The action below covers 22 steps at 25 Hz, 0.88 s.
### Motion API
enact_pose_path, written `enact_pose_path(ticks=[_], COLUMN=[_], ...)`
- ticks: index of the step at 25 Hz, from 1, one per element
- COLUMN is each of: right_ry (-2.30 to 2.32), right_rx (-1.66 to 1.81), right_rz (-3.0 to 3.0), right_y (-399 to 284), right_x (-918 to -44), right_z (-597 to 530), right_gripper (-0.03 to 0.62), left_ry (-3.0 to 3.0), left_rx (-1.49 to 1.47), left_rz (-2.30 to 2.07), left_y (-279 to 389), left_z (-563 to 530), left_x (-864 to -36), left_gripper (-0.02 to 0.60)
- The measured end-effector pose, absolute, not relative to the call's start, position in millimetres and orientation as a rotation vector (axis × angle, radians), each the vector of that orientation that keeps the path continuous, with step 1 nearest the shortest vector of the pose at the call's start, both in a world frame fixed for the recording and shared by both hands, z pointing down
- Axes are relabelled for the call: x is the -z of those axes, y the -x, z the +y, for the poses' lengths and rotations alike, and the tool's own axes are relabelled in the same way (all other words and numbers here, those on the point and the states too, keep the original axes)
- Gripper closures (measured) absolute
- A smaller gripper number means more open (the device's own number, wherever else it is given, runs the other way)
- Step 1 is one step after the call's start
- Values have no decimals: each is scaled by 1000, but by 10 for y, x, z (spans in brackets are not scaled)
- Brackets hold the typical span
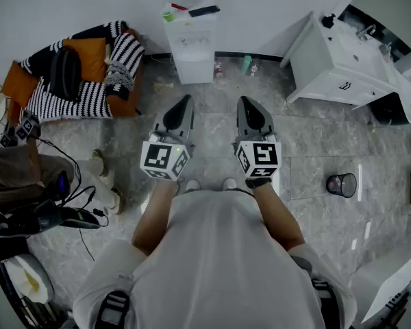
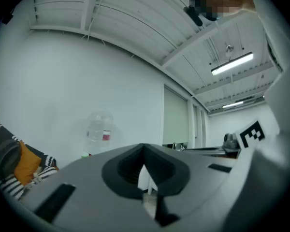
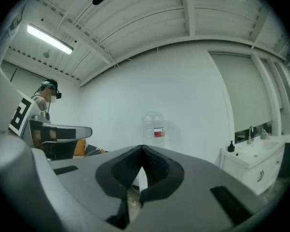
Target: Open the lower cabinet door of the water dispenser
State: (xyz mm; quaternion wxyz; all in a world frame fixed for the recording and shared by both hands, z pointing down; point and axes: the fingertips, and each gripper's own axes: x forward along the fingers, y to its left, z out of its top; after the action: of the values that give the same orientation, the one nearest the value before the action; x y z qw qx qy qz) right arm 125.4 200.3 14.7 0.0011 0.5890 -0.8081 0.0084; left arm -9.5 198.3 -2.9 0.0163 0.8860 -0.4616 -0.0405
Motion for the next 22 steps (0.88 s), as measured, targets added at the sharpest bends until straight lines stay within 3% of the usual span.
enact_pose_path(ticks=[10, 22], right_ry=[-1837, -1846], right_rx=[-18, -114], right_rz=[-2572, -2547], right_y=[-999, -338], right_x=[-401, -304], right_z=[2573, 2099], right_gripper=[586, 586], left_ry=[-2761, -2766], left_rx=[139, 154], left_rz=[-1441, -1358], left_y=[262, 885], left_z=[2591, 2135], left_x=[-260, -84], left_gripper=[572, 572])
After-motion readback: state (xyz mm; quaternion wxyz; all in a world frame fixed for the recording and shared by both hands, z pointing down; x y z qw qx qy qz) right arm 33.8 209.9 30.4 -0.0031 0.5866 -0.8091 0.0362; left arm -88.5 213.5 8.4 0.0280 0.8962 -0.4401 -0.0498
